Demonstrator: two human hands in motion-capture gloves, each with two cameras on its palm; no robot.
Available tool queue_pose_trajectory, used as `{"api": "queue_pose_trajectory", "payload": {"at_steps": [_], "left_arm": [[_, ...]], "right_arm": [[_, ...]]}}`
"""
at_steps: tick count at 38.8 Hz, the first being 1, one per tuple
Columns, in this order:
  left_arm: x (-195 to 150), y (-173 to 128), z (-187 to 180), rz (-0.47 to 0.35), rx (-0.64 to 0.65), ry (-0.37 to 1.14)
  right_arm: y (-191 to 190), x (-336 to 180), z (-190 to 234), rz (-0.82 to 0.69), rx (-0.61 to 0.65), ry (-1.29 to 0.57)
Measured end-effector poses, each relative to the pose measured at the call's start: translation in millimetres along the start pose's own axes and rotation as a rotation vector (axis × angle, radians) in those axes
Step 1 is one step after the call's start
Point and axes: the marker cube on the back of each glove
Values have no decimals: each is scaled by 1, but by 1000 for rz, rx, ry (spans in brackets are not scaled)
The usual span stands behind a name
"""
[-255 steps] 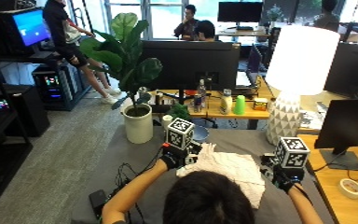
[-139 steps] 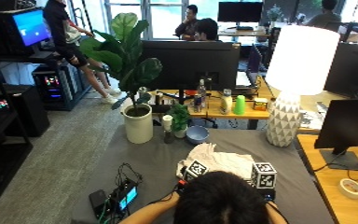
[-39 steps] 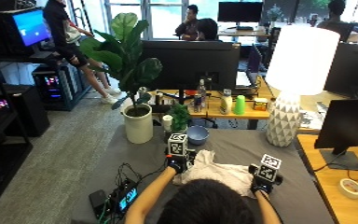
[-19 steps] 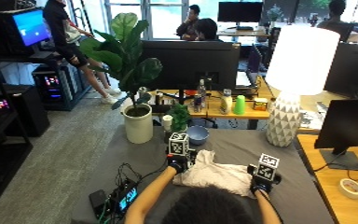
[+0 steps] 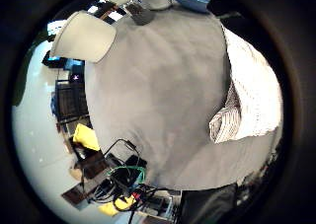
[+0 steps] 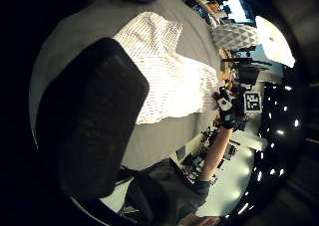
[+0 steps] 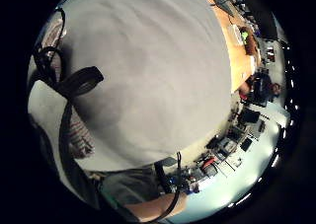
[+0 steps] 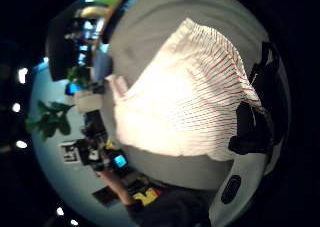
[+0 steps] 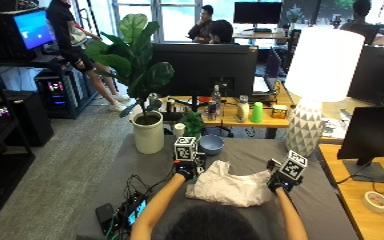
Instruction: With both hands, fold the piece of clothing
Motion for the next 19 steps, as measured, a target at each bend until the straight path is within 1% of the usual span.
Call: {"api": "queue_pose_trajectory", "payload": {"at_steps": [2, 4, 7, 10, 12, 15, 17, 19], "left_arm": [[-3, 1, -6, -2, 2, 26], [-6, 2, -12, 7, 24, 50], [-10, 4, -20, 9, 45, 82], [-15, 8, -28, 1, 56, 114], [-18, 13, -35, -2, 80, 133], [-26, 17, -47, -32, 175, 109], [-32, 22, -54, -73, 221, 78], [-38, 28, -59, -109, 240, 54]], "right_arm": [[1, -23, -21, -70, 108, -63], [10, -53, -42, -127, 182, -111], [29, -97, -58, -190, 223, -137], [48, -147, -54, -244, 247, -128], [73, -187, -38, -267, 213, -113], [112, -236, 3, -268, 65, -107], [121, -257, 31, -278, -10, -130], [120, -272, 53, -294, -59, -183]]}}
